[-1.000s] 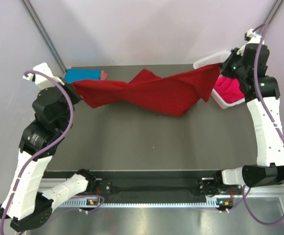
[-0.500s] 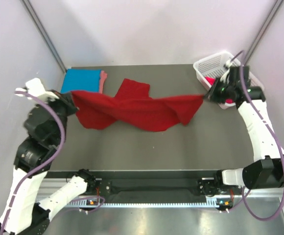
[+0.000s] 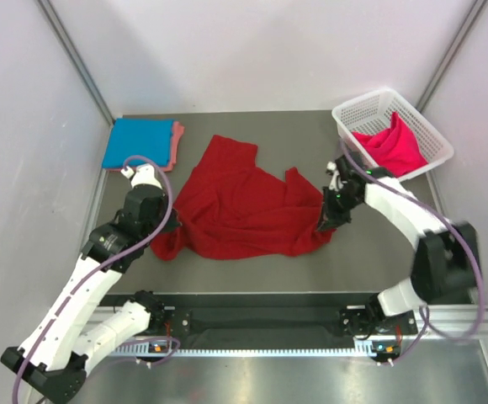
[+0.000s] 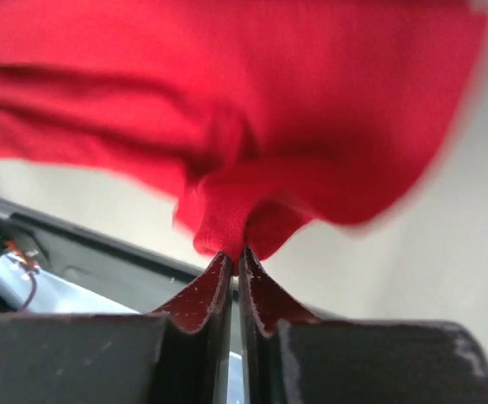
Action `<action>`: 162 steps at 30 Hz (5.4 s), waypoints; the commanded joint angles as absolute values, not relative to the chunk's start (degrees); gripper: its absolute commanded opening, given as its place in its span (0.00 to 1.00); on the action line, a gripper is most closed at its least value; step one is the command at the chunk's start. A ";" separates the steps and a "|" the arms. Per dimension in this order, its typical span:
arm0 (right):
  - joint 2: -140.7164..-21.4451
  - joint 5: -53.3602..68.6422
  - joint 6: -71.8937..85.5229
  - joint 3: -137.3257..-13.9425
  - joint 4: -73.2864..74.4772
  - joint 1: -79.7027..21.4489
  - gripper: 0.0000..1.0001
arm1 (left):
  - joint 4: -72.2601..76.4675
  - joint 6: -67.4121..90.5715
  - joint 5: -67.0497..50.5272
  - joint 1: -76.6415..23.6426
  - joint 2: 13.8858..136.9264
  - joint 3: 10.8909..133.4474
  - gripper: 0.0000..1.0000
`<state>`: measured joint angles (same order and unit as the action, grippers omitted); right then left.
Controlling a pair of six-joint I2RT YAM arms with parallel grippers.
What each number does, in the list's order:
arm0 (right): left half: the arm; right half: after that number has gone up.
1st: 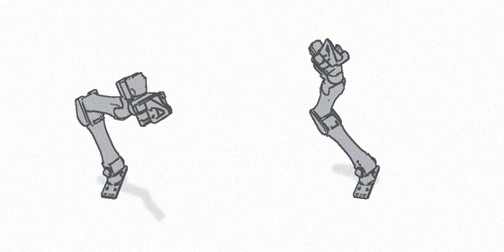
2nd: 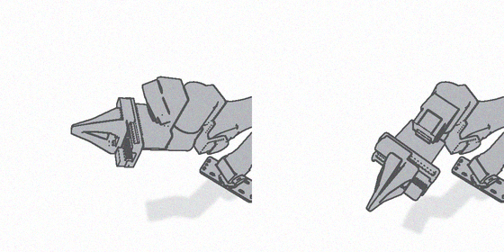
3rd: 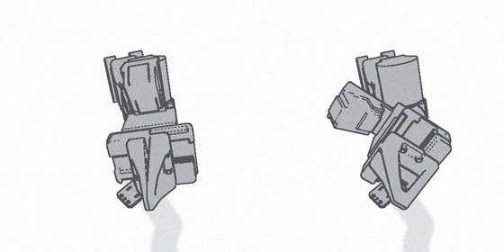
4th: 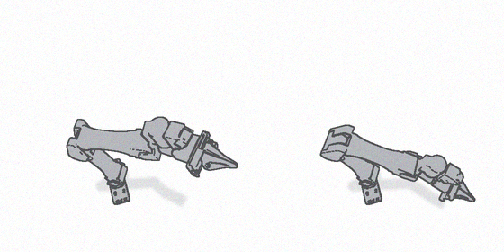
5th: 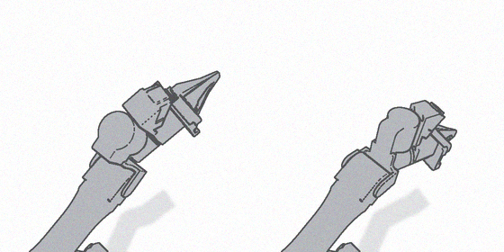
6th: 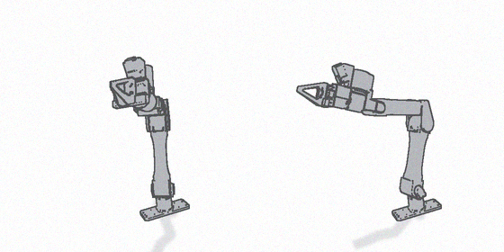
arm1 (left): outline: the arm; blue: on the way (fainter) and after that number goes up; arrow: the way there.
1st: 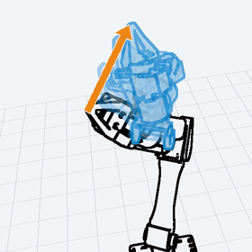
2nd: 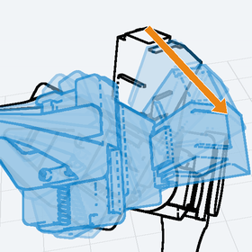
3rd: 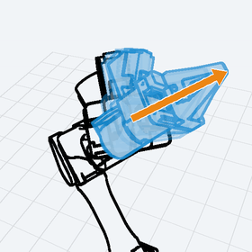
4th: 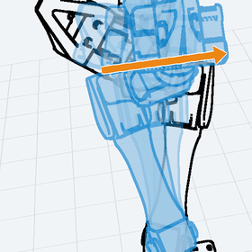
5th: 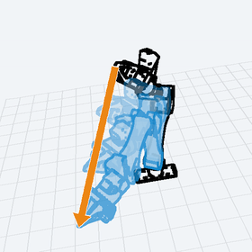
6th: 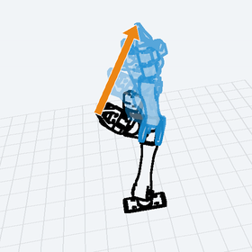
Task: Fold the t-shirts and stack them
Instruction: Flatten the tshirt out
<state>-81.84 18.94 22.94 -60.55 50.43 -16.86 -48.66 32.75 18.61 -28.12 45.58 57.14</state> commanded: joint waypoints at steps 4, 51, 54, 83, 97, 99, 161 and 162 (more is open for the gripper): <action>-98.33 17.59 19.78 -72.67 46.13 -19.16 0.17 | -43.15 34.45 11.78 -27.86 47.63 55.99 0.00; -77.26 -3.60 72.95 -46.76 31.55 -27.07 0.34 | -42.71 31.38 7.03 -27.86 50.27 55.81 0.00; -77.34 -3.52 73.56 -45.71 30.76 -27.07 0.34 | -42.63 31.38 6.94 -27.86 50.80 56.16 0.00; -81.65 -4.75 67.07 -46.84 30.40 -23.56 0.00 | -41.84 30.58 7.21 -27.86 54.05 57.39 0.00; -64.96 -9.13 53.99 -53.33 40.15 -20.84 0.00 | -42.80 34.27 10.98 -27.86 49.23 58.62 0.00; -63.37 -12.45 50.99 -56.66 42.35 -20.30 0.00 | -43.59 35.06 12.38 -27.86 48.26 59.23 0.00; -65.40 6.33 29.79 -125.07 29.61 -3.07 0.00 | 0.53 2.17 8.36 -27.86 57.85 125.15 0.00; -64.17 6.33 30.06 -124.81 29.79 -3.42 0.00 | 0.44 2.72 7.48 -27.86 56.96 125.24 0.00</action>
